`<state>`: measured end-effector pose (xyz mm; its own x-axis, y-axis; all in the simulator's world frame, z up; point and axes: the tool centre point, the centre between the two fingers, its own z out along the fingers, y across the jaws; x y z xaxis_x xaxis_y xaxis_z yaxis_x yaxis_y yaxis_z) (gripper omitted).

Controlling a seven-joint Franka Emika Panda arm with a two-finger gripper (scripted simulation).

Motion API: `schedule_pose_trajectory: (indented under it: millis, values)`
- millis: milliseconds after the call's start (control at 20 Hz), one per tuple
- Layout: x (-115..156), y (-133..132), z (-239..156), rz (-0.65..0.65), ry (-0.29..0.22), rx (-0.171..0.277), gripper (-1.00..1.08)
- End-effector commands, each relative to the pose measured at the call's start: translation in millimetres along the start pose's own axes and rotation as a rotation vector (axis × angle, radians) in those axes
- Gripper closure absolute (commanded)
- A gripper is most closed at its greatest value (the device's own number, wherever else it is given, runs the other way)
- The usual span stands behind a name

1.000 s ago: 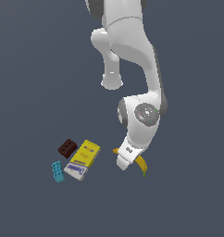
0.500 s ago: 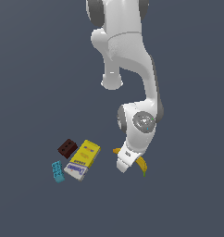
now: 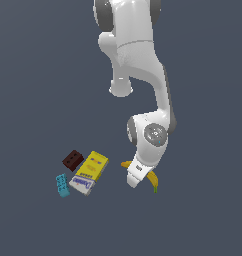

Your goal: Pick up a designated object from a clutter of objects.

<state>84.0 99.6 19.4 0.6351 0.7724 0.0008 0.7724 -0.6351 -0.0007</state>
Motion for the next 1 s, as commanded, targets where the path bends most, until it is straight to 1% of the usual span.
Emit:
schedule_pose_trajectory:
  millis: [0, 500, 750, 950]
  values:
    - [-2, 2, 1, 0.004, -0.001, -0.001, 1.08]
    - [-4, 3, -7, 0.000, 0.000, 0.000, 1.08]
    - [-14, 11, -27, 0.000, 0.000, 0.000, 1.08]
    - [-29, 23, -54, 0.000, 0.000, 0.000, 1.08]
